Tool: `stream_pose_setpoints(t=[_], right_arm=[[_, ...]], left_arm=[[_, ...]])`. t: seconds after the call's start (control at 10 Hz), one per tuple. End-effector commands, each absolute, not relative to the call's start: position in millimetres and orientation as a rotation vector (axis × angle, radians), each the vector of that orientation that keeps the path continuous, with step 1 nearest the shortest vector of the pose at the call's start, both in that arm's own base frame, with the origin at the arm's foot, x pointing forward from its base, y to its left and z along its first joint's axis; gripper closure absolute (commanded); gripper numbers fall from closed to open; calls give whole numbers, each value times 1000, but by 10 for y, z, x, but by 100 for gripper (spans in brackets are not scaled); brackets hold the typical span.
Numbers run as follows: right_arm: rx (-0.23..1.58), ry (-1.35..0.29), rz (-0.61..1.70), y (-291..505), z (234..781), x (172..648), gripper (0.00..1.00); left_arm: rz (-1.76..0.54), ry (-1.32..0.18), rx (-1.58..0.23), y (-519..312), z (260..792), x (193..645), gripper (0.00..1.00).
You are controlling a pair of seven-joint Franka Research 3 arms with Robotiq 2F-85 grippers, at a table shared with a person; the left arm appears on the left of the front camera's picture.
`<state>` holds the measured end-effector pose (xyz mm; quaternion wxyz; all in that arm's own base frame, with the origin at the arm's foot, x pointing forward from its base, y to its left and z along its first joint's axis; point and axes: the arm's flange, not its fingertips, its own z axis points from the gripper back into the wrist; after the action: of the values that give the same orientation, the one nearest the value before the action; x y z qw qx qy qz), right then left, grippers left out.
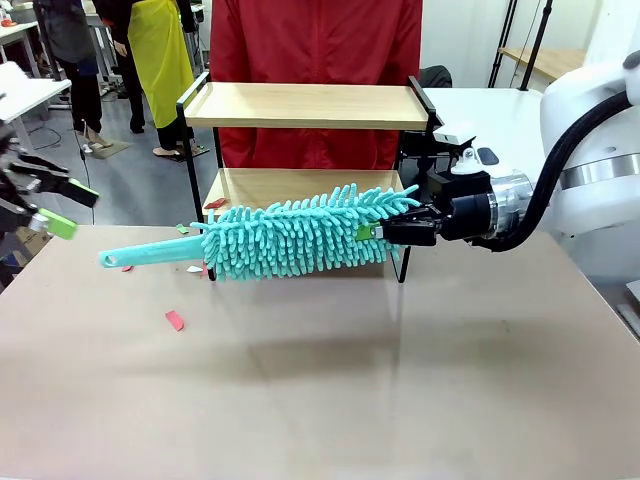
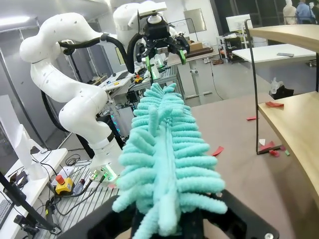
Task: Clean the shelf.
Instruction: Hand the Duster back to the human.
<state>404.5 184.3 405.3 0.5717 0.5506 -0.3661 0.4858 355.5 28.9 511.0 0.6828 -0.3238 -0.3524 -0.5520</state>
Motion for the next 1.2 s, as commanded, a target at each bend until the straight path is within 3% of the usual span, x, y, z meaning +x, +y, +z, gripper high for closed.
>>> stream_pose_setpoints(t=[0.0,0.5,0.6,1.1], right_arm=[[1290,-867,1147,1855,4079,4046,100],[1290,-867,1147,1855,4079,4046,100],[1292,-859,1139,1843,4053,4045,84],[1464,-1318,1069,1430,5137,3745,84]], left_arm=[[-1181,-931,-792,687,5029,3572,0],[-1145,-1073,-815,1033,4945,3491,0],[-1113,-989,-782,1057,4937,3456,0],[-1113,-989,-782,1057,4937,3456,0]])
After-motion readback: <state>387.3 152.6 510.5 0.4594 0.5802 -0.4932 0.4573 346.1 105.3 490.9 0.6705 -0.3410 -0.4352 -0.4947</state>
